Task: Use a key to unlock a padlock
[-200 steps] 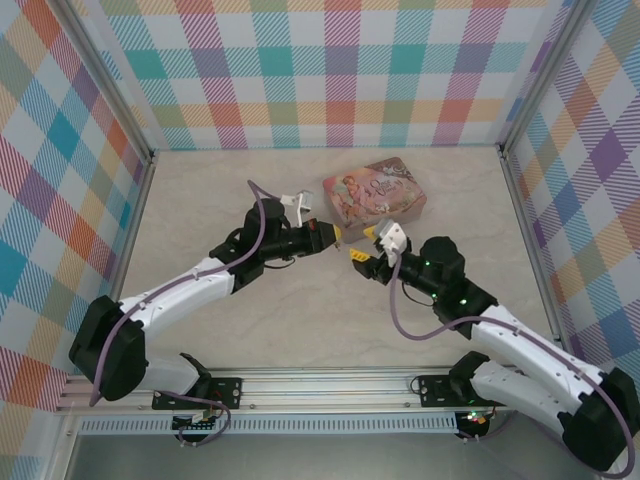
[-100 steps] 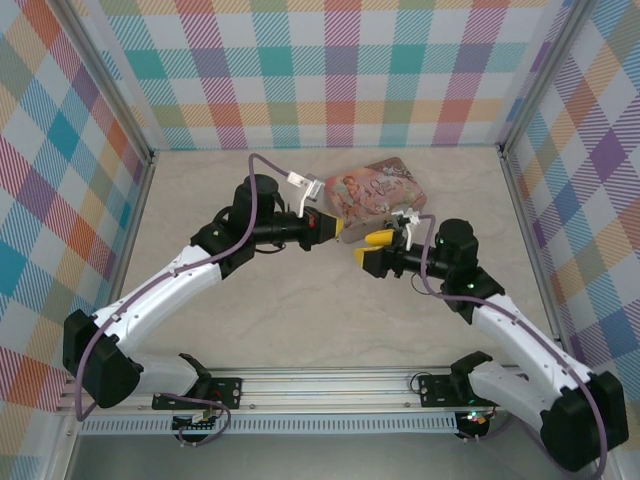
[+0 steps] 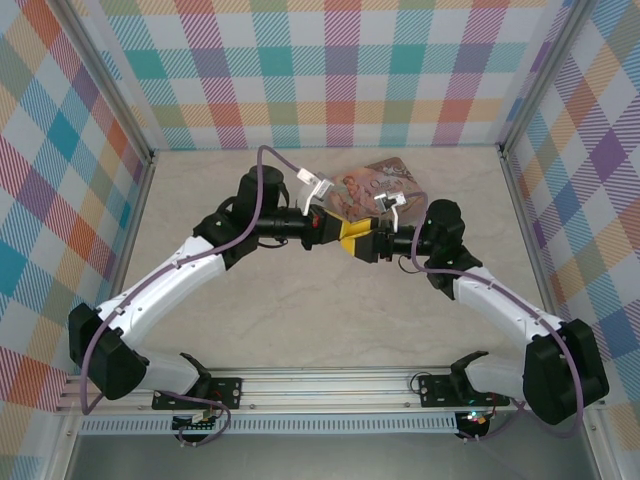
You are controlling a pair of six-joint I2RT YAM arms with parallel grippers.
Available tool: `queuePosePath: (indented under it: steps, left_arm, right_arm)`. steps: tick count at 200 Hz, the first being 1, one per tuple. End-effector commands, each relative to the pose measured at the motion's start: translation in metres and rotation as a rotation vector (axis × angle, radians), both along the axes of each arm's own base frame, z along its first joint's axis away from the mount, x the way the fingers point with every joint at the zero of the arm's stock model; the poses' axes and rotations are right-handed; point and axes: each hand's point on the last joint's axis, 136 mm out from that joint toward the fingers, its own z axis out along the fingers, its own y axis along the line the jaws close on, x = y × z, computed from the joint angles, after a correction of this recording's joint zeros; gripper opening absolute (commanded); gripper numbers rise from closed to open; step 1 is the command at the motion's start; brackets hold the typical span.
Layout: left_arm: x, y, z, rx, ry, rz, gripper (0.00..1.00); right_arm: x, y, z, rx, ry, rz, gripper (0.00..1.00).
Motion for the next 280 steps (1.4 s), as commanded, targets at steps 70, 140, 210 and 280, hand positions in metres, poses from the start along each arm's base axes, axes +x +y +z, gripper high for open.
queuePosePath:
  steps: [70,140,210,280]
  left_arm:
    - [-0.006,-0.005,0.009,-0.013,-0.013,-0.032,0.0]
    - [-0.003,-0.005,0.008,-0.01,-0.01,-0.016,0.0]
    - [-0.003,-0.002,0.006,0.002,-0.017,-0.002,0.02]
    - [0.079,0.059,0.002,0.035,0.033,0.444,0.71]
  right_arm:
    - [-0.008,0.003,0.016,0.034,-0.065,0.06,0.38]
    - [-0.011,0.008,0.011,0.024,-0.051,0.082,0.32]
    - [-0.008,0.005,0.01,0.009,-0.057,0.036,0.01]
    - [0.012,-0.018,-0.045,-0.186,0.064,-0.209,0.01]
